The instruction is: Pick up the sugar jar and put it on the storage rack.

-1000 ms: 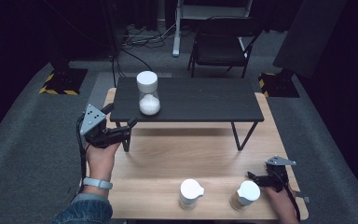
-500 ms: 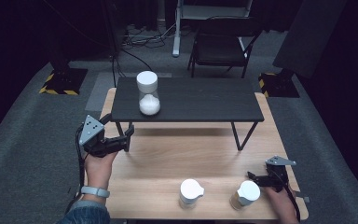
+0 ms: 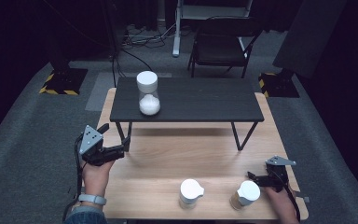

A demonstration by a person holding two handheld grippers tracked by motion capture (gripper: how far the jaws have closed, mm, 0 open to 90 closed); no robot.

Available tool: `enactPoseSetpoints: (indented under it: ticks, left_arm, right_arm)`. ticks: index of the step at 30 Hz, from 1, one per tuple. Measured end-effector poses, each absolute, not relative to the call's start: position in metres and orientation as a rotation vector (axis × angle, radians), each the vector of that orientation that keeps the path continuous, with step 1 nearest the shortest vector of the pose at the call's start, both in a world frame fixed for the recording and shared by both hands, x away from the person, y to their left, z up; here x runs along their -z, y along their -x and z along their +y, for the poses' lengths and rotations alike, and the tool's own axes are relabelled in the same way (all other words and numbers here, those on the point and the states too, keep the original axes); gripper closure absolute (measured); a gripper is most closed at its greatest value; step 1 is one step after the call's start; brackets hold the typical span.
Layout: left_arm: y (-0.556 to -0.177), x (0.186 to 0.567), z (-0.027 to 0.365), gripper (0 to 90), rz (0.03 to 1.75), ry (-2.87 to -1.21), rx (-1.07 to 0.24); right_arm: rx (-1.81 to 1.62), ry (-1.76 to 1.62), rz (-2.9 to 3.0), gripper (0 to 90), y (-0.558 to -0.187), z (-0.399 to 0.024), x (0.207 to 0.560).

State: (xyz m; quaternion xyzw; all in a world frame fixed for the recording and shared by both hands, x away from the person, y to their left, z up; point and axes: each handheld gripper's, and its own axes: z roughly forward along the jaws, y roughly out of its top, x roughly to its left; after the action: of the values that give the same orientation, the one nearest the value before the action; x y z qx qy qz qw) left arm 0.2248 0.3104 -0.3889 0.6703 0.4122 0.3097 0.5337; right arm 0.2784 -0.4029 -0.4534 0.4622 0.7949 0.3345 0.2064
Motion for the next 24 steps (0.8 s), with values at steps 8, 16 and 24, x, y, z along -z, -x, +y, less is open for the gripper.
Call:
enactPoseSetpoints:
  ticks: [8, 16, 24]
  left_arm:
    - [-0.224, 0.4, 0.31, 10.3, 0.987, -1.65, -0.723]
    - [-0.223, 0.414, 0.308, 10.3, 1.008, -1.695, -0.692]
    - [-0.223, 0.426, 0.309, 10.4, 1.045, -1.725, -0.657]
  right_arm:
    - [-0.932, -1.288, 2.214, 0.5, -0.278, -0.403, 0.453]
    - [-0.932, -1.287, 2.214, 0.5, -0.278, -0.403, 0.453]
    - [-0.932, -1.288, 2.214, 0.5, -0.278, -0.403, 0.453]
